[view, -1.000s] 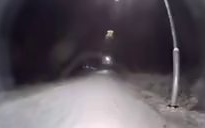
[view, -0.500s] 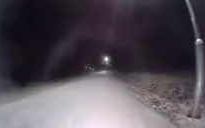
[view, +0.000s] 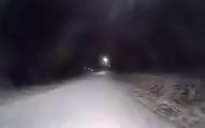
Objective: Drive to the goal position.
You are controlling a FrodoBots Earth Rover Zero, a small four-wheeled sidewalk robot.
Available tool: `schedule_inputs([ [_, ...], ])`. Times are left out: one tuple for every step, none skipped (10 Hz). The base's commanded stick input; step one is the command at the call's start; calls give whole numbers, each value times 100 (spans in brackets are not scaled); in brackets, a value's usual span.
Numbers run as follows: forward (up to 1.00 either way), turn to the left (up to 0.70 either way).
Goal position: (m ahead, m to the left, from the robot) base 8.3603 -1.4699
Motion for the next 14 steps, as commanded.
schedule_inputs([
  [100,0],
  [100,0],
  [100,0],
  [100,0],
  [100,0],
  [100,0],
  [74,0],
  [100,0],
  [100,0],
  [100,0],
  [100,0],
  [100,0],
  [100,0],
  [100,0],
])
